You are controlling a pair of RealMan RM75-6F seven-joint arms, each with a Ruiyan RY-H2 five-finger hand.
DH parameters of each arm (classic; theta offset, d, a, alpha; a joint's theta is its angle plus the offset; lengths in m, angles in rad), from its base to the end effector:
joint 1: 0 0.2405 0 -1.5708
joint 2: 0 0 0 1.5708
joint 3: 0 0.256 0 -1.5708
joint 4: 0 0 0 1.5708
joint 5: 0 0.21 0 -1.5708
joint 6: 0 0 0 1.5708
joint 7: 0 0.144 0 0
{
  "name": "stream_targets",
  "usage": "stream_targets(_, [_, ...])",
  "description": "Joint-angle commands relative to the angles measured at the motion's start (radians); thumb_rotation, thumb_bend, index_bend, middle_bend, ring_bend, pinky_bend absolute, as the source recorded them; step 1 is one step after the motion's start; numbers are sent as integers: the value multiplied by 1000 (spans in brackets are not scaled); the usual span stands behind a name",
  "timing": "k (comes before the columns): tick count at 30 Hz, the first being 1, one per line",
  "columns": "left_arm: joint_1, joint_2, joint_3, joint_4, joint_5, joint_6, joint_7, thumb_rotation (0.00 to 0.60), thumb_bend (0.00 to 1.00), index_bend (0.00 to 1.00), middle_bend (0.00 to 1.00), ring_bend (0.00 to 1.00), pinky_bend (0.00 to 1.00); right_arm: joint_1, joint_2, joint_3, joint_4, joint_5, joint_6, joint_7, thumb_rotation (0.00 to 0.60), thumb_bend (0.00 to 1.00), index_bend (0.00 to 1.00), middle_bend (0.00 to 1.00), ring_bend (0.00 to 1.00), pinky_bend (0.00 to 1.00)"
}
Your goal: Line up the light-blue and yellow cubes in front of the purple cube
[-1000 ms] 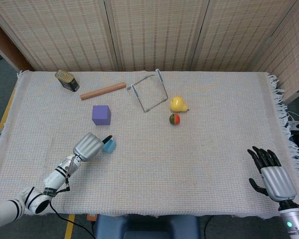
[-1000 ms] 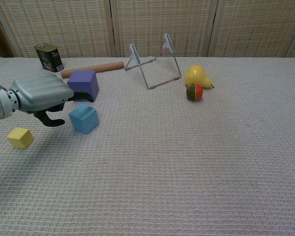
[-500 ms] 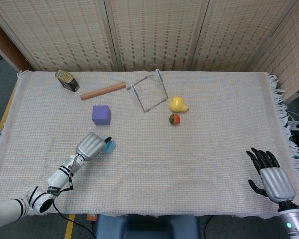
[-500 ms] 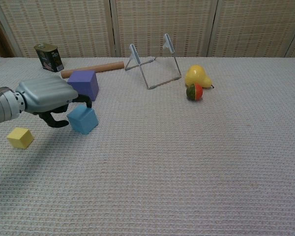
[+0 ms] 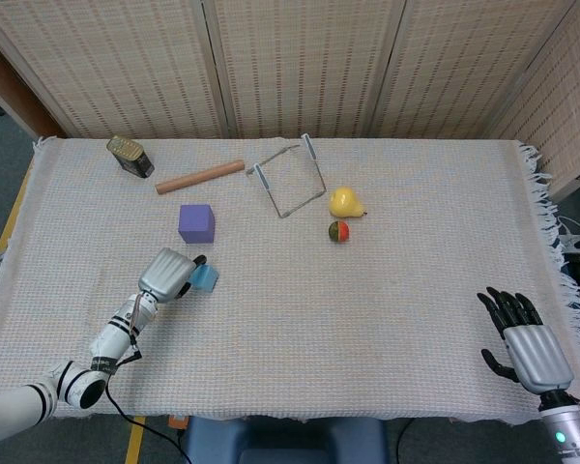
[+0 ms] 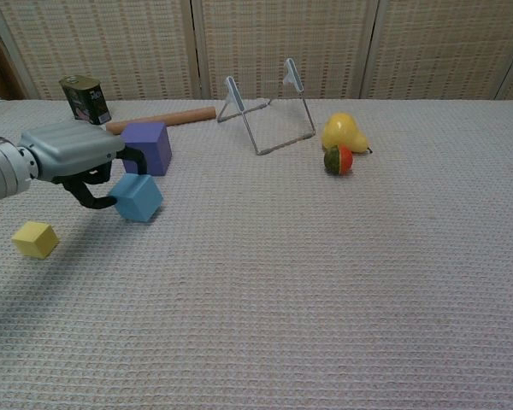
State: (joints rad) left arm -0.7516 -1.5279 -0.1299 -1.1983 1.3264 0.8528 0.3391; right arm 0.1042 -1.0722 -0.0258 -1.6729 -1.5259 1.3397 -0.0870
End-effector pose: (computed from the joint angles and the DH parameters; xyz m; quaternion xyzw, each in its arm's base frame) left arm -0.1982 0.3767 -0.0008 -0.8116 -0.2365 -0.2753 0.4578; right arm -0.3105 -0.1669 0.1381 0.6614 -0.4132 0.3099 0.5438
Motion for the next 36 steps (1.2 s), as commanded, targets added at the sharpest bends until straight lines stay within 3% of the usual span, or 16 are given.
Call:
stream_targets(1, [-17, 17, -33, -11, -100, -59, 38, 600, 378, 456, 1000, 1000, 1000, 1, 1, -1, 0, 0, -2, 0, 600, 101, 0, 0, 0, 0])
stream_targets(7, [-34, 16, -60, -1, -227, -85, 92, 600, 378, 463, 1000, 1000, 1000, 1, 3, 0, -1, 2, -1, 3, 600, 101, 0, 0, 0, 0])
stream_targets(36, [-119, -43, -47, -14, -488, -17, 328, 600, 378, 431, 1000, 1000, 1000, 7, 9, -4, -5, 0, -10, 7, 600, 101, 0, 0, 0, 0])
